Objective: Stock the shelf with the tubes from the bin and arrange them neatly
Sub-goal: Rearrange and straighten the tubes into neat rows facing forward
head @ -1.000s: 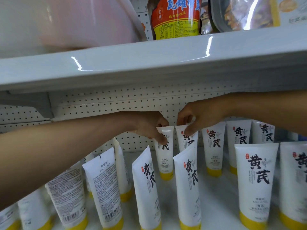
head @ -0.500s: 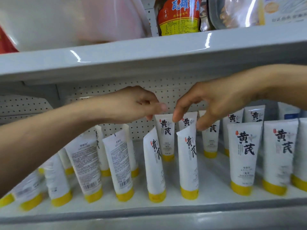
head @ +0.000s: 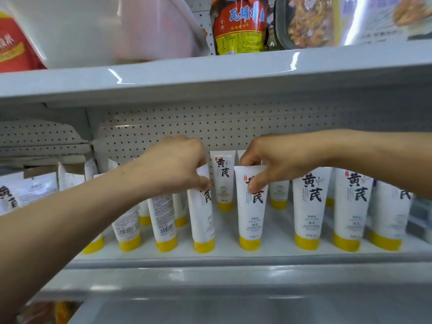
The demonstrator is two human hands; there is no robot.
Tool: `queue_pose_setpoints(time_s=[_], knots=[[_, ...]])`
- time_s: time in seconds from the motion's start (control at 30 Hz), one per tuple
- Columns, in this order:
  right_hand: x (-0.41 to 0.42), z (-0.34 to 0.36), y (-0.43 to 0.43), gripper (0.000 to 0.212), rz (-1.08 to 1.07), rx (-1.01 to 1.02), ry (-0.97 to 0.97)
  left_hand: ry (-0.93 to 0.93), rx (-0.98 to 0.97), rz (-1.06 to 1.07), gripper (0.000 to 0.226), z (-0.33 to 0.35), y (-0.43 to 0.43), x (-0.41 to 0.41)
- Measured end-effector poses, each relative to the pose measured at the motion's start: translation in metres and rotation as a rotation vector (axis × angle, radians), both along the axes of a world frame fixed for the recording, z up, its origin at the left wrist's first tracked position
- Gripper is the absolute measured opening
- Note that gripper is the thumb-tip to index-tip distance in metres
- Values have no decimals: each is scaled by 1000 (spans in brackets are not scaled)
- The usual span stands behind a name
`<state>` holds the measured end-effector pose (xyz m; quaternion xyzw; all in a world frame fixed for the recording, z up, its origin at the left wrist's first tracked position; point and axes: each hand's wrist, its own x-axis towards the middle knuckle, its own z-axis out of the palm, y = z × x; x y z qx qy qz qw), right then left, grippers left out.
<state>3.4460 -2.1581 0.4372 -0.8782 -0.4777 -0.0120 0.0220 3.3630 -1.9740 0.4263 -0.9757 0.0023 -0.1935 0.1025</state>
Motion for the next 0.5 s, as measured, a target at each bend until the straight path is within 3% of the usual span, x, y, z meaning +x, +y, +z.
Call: queue_pose_setpoints(time_s=[0.1, 0.2, 0.3, 0.5], knots=[[-1, 0, -8, 12, -30, 0, -24, 8, -74, -39, 24, -2, 2, 5], [-4, 2, -16, 14, -51, -22, -22, 30, -274, -139, 9, -5, 6, 12], [-4, 4, -22, 13, -69, -36, -27, 68, -501, -237, 9, -11, 8, 20], [-3, 4, -24, 11, -80, -35, -1, 156, -623, -385, 12, -11, -3, 28]])
